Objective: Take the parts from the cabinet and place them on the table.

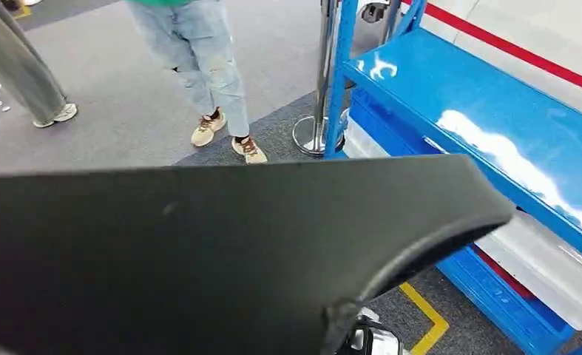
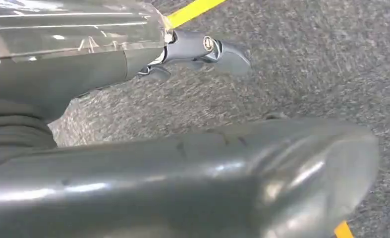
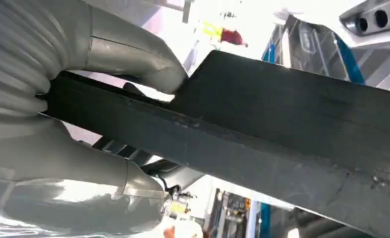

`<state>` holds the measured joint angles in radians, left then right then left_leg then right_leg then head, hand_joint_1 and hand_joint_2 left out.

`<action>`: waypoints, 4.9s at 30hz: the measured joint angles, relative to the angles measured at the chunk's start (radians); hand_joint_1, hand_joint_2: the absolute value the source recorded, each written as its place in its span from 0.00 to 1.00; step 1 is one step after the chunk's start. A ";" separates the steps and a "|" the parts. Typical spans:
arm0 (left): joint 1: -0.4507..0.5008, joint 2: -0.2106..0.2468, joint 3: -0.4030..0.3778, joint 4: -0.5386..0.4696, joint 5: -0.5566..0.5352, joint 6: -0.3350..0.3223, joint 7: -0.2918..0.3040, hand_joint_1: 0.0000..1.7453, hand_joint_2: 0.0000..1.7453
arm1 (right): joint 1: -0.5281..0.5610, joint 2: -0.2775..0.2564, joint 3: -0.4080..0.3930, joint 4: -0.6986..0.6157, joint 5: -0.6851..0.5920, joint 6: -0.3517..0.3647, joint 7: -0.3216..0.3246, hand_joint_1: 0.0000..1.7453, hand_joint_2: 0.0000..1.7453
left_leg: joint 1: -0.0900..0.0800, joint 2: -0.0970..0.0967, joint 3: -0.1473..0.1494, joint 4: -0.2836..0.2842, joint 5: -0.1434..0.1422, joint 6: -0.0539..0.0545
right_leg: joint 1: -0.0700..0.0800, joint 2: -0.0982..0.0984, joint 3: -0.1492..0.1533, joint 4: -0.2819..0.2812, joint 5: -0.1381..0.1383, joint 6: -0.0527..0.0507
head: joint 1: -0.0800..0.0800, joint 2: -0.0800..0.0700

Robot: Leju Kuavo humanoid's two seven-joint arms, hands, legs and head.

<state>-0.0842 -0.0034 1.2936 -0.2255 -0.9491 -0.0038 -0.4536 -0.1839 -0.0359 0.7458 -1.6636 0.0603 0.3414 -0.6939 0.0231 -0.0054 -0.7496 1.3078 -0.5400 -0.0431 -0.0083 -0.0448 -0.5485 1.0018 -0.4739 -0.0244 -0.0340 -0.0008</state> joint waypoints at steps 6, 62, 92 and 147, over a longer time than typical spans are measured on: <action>-0.001 0.000 0.000 0.000 -0.001 0.003 0.002 0.00 0.00 | 0.001 0.000 0.000 -0.003 0.002 0.005 0.000 0.95 1.00 | -0.017 0.052 0.164 -0.299 0.105 0.034 | 0.009 -0.057 0.009 0.005 -0.012 0.020 | 0.001 0.000; 0.011 -0.045 0.090 -0.011 0.068 0.048 0.018 0.00 0.00 | -0.138 0.055 0.137 0.084 -0.112 0.030 0.037 0.95 1.00 | -0.003 -0.001 -0.005 0.009 -0.008 0.006 | -0.001 0.011 -0.023 0.027 -0.009 -0.001 | 0.000 0.000; 0.006 -0.013 0.001 -0.011 0.000 0.001 0.000 0.00 0.00 | -0.023 -0.013 0.074 0.048 -0.019 -0.019 0.021 0.95 1.00 | -0.009 -0.001 -0.004 0.020 -0.034 0.011 | -0.002 0.006 -0.028 0.029 -0.009 -0.001 | 0.000 0.000; 0.027 0.022 0.032 -0.021 0.003 0.029 0.111 0.00 0.00 | -0.027 -0.031 0.048 0.081 -0.030 0.021 0.002 0.95 1.00 | -0.013 -0.146 0.164 -0.301 0.086 0.034 | -0.006 0.099 -0.036 0.017 0.010 0.016 | 0.003 0.000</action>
<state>-0.0572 0.0187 1.3256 -0.2468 -0.9457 0.0256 -0.3422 -0.2108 -0.0664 0.7939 -1.5827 0.0301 0.3628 -0.6916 0.0104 -0.1512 -0.5857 1.0068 -0.4537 -0.0087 -0.0148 0.0540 -0.5850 1.0192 -0.4637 -0.0087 -0.0309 -0.0008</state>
